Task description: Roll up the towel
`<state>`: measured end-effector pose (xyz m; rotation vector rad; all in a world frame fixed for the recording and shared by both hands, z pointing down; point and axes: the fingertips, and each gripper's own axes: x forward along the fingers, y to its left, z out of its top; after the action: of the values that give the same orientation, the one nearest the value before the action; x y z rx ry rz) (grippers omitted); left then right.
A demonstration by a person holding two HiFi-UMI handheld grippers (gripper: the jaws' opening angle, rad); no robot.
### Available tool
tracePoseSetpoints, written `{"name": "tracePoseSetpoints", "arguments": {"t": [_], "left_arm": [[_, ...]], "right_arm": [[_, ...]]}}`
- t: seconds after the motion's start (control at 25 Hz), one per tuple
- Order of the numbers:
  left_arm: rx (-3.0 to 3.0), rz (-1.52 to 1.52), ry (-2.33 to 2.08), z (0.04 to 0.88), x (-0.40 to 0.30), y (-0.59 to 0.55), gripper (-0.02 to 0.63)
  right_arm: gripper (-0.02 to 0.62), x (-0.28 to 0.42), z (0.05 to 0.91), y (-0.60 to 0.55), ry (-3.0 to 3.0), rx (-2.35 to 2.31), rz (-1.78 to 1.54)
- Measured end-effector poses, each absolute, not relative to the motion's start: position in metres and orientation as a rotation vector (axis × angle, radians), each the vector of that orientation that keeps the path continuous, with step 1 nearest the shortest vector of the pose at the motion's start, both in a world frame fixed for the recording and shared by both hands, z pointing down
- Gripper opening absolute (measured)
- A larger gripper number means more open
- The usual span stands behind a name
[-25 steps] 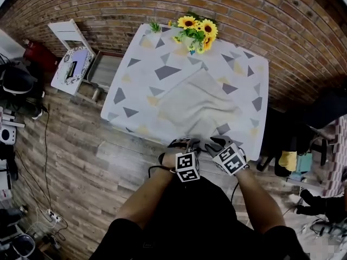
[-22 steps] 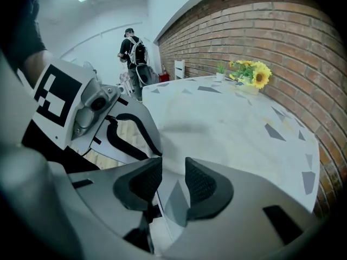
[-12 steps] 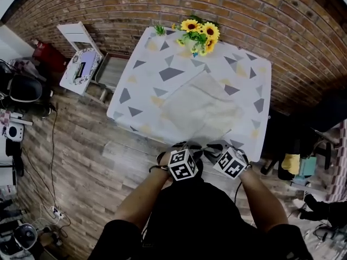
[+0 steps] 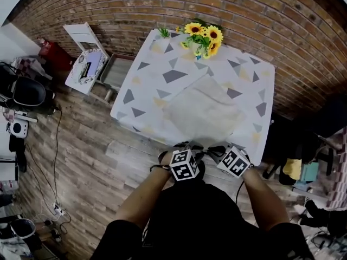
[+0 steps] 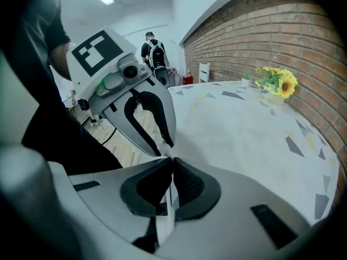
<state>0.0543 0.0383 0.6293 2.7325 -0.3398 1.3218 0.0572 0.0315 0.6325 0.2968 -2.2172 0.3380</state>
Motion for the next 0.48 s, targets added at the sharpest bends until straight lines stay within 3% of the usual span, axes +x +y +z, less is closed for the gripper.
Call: {"name": "tracePoseSetpoints", "arguments": {"t": [0.48], "left_arm": [[2.687, 1.388, -0.362, 0.642, 0.052, 0.021, 0.065]], "right_arm": [[0.036, 0.06, 0.647, 0.015, -2.175, 0.287, 0.399]]}}
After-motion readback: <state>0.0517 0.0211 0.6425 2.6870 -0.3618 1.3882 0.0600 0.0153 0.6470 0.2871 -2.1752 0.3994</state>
